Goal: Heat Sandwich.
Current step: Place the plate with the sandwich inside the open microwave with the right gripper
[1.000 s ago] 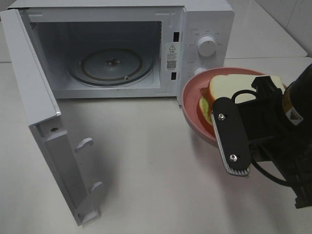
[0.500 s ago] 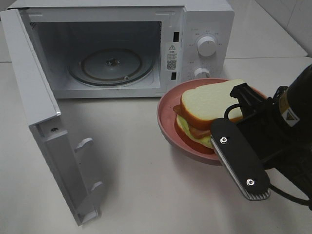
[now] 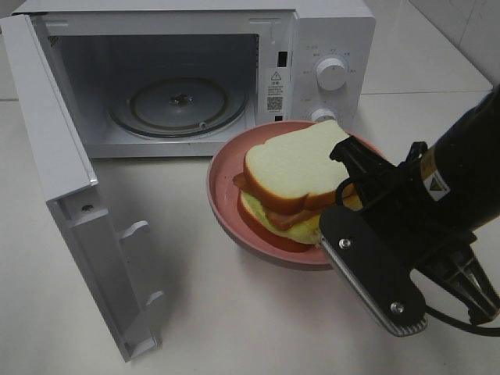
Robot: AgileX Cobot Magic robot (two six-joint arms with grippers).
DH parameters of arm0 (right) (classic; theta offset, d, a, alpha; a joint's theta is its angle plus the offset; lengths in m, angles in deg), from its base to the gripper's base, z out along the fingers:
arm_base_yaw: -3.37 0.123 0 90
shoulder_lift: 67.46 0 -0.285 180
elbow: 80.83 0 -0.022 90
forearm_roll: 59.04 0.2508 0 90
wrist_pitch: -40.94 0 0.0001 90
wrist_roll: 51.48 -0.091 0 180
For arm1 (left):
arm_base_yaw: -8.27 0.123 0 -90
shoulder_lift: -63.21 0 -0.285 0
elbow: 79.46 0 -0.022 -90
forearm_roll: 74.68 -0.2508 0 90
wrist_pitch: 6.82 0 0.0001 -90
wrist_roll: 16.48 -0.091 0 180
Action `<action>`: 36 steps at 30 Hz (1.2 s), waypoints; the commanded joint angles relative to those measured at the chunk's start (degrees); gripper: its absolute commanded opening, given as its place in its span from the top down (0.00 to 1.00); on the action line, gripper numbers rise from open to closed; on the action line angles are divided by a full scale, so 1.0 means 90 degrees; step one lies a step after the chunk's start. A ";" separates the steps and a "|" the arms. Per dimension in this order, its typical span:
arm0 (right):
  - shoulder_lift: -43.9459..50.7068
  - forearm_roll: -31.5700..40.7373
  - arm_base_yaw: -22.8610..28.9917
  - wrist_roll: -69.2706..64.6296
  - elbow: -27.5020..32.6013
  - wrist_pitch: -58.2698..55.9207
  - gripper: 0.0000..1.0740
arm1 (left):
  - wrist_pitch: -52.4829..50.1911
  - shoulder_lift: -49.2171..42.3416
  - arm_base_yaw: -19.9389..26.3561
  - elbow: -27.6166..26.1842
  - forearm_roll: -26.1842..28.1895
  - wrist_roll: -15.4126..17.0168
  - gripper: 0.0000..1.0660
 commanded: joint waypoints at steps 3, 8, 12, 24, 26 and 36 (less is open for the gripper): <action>-0.0337 0.0000 0.0000 0.0216 0.0025 0.0751 1.00 | -0.0045 -0.0159 -0.0032 0.0025 0.0013 0.0019 0.09; -0.0637 0.0000 0.0000 0.0337 -0.0102 0.0859 1.00 | -0.0045 -0.0159 -0.0032 0.0025 0.0013 0.0019 0.09; -0.0859 0.0000 0.0000 0.0427 -0.0286 0.0999 1.00 | -0.0045 -0.0159 -0.0032 0.0025 0.0013 0.0019 0.09; -0.1496 0.0777 -0.0611 0.1375 -0.0898 0.1070 1.00 | -0.0045 -0.0159 -0.0032 0.0025 0.0013 0.0019 0.09; -0.1604 0.1006 -0.0681 0.1598 -0.1031 0.1031 1.00 | -0.0045 -0.0159 -0.0032 0.0025 0.0013 0.0019 0.09; -0.2171 0.1356 -0.0738 0.2203 -0.1929 0.0700 1.00 | -0.0045 -0.0159 -0.0032 0.0025 0.0013 0.0019 0.09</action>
